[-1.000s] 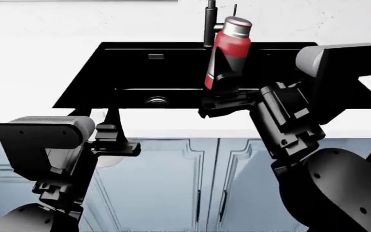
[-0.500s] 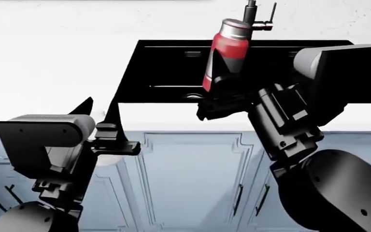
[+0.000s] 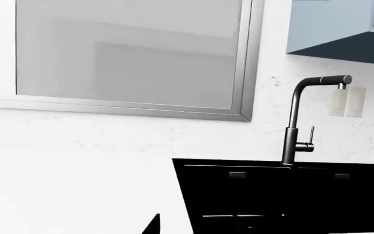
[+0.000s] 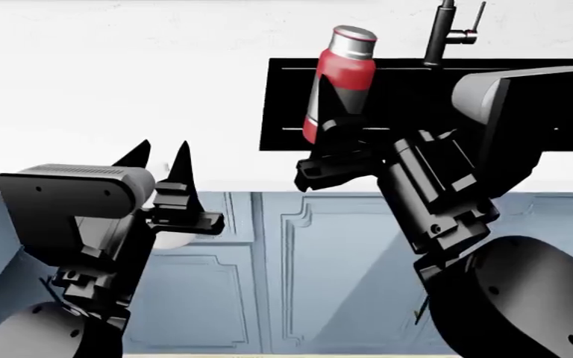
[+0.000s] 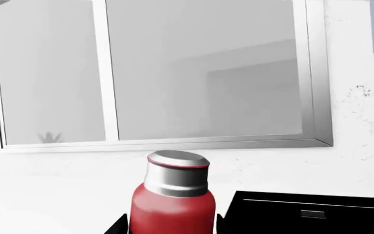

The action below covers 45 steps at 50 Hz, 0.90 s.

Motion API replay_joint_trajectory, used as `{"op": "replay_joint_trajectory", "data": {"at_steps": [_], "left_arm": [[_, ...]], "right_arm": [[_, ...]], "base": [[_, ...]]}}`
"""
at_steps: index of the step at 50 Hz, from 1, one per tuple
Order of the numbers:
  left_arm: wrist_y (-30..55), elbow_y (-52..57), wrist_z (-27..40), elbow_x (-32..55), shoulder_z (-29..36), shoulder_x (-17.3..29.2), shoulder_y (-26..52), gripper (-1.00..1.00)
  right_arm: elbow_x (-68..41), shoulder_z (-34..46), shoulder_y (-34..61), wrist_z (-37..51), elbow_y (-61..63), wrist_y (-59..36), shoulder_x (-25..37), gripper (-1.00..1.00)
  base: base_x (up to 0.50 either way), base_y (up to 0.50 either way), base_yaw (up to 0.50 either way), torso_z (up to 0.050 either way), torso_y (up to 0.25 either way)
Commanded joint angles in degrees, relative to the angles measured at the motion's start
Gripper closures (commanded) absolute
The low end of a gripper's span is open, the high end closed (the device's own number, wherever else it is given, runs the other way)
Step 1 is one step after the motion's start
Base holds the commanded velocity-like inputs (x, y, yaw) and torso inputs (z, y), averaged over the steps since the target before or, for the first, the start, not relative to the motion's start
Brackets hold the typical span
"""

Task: Pick and place the shaker into the drawer. Then close the cabinet.

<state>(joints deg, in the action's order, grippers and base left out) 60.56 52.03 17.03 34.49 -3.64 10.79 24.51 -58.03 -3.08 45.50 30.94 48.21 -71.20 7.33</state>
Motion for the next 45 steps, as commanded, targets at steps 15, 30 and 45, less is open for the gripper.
{"op": "replay_joint_trajectory", "data": {"at_steps": [15, 30, 45], "left_arm": [[-2.60, -0.58, 0.99, 0.55, 0.60, 1.11, -1.93, 1.00], [-1.60, 0.08, 2.00, 2.10, 0.23, 1.81, -1.24, 1.00], [-2.93, -0.06, 2.59, 2.16, 0.46, 2.26, -2.36, 1.00]], "right_arm": [[-0.99, 2.74, -0.92, 1.28, -0.50, 3.26, 1.60, 1.00], [-2.45, 3.83, -0.31, 2.69, -0.73, 3.89, 2.09, 1.00], [-2.66, 4.60, -1.25, 3.29, -0.88, 5.55, 2.85, 1.00]], "base": [[-0.08, 0.50, 0.00, 0.000, 0.000], [-0.08, 0.50, 0.00, 0.000, 0.000], [-0.13, 0.50, 0.00, 0.000, 0.000]]}}
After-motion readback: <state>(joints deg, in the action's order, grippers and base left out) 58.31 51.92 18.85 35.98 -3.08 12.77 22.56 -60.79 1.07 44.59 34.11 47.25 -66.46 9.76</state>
